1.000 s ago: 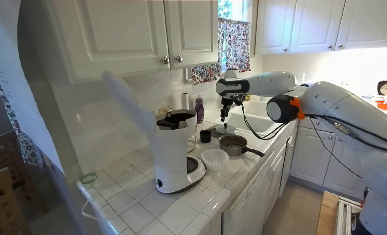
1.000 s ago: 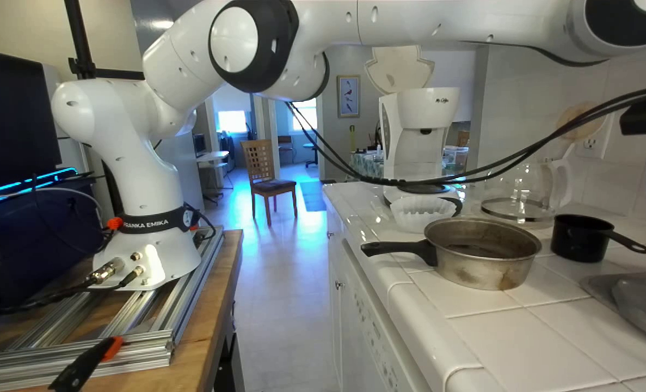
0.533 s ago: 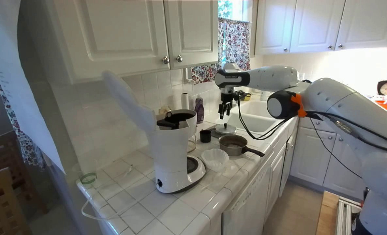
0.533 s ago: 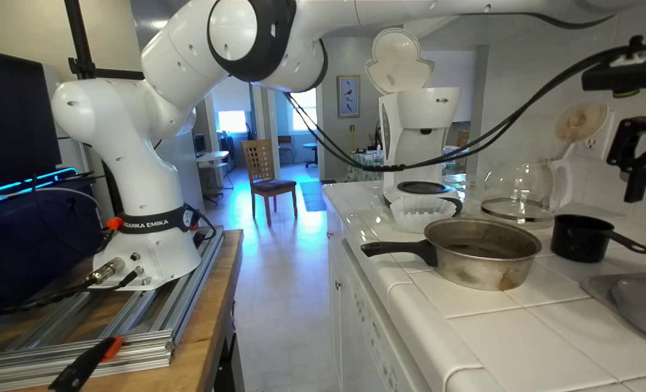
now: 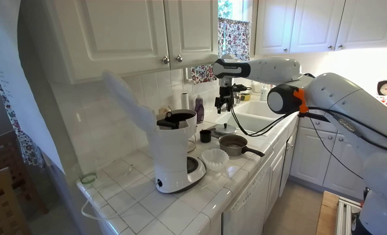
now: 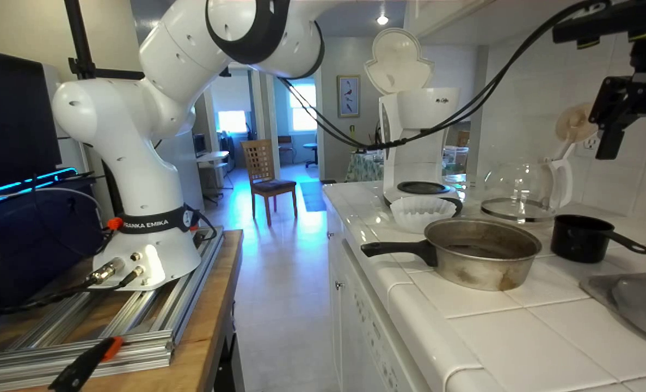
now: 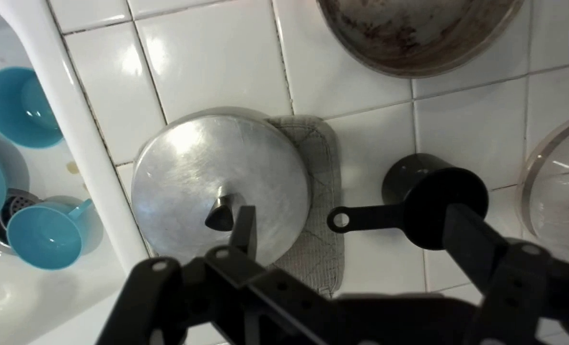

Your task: Put the pot's lid on the grey mat

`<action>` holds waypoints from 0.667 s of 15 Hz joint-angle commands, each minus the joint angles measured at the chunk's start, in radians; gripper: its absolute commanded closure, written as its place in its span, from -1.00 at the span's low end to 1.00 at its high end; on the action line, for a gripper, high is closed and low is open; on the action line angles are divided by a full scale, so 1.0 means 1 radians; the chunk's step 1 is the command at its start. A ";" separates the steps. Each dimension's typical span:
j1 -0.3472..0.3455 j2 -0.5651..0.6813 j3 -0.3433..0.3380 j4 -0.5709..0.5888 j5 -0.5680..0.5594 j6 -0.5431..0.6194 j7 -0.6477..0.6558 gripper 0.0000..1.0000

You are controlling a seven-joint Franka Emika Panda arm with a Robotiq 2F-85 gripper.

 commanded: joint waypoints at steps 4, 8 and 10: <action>0.007 -0.045 0.000 -0.028 0.013 -0.059 0.144 -1.00; 0.007 -0.020 0.000 0.000 0.000 -0.038 0.121 -1.00; 0.006 -0.020 0.000 0.000 0.000 -0.037 0.121 -1.00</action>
